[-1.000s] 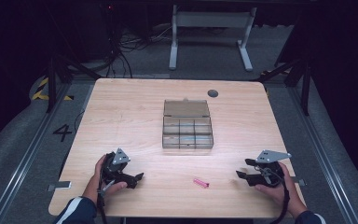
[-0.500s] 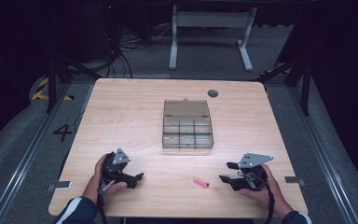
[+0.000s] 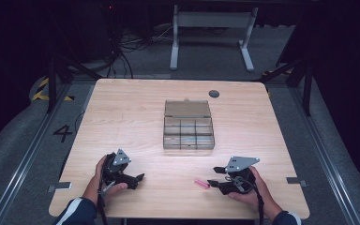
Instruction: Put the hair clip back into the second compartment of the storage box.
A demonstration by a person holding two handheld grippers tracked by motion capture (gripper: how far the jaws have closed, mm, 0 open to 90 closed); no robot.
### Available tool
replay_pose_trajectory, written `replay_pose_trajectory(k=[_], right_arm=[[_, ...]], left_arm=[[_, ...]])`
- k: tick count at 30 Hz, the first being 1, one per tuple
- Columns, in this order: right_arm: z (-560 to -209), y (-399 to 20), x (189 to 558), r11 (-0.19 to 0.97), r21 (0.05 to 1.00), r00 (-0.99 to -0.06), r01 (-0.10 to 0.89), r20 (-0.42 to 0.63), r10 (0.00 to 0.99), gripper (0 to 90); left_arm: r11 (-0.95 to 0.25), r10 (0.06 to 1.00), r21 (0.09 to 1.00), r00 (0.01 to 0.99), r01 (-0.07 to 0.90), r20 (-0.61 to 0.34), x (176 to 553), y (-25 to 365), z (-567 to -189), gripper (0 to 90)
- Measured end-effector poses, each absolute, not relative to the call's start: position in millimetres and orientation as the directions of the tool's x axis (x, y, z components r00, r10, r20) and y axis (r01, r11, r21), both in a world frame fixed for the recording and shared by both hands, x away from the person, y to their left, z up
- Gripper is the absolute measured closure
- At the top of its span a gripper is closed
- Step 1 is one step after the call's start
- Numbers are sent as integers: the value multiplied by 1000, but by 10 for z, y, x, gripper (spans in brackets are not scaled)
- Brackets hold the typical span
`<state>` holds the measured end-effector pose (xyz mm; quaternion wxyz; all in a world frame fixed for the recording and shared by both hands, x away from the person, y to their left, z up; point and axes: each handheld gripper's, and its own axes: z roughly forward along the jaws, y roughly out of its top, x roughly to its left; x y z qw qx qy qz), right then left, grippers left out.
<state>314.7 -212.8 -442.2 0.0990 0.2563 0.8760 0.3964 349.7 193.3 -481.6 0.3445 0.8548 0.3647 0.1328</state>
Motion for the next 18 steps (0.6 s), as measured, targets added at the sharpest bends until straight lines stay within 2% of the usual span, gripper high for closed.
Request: replay_pose_trajectory(k=[18], right_arm=[[-4582,-1852,3152,630,695,-883,347,16,469,593]], left_arm=[[-497,714,686,700,532,-24,3498,1934,-4816,3]])
